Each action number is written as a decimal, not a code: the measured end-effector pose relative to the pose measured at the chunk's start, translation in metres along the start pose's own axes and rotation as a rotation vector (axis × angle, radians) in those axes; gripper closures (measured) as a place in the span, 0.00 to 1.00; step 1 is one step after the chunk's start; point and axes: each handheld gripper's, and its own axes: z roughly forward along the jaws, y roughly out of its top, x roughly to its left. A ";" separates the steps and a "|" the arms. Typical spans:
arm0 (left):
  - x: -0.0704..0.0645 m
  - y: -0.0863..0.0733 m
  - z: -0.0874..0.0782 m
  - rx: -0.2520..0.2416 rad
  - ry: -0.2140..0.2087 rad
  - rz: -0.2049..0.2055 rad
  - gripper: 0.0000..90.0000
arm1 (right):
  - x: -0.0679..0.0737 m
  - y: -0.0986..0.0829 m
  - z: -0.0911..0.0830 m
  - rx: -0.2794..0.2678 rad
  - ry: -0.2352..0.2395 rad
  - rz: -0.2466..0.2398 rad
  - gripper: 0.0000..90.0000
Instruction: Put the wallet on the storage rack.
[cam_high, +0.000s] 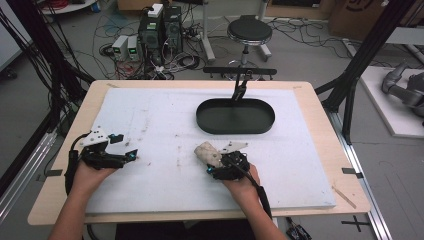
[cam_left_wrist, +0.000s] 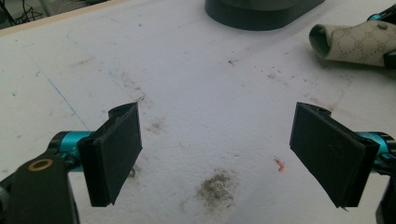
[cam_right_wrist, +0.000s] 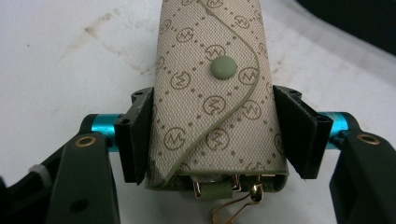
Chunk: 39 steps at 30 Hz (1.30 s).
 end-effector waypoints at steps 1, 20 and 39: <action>0.000 0.000 0.001 0.001 -0.001 0.000 0.19 | -0.002 0.000 -0.002 -0.010 0.004 -0.002 0.39; -0.008 0.009 0.024 0.016 -0.045 0.019 0.19 | -0.040 -0.007 -0.046 -0.091 -0.020 0.018 0.39; -0.009 0.011 0.028 0.022 -0.050 0.025 0.19 | -0.083 0.015 -0.062 -0.090 -0.079 -0.009 0.40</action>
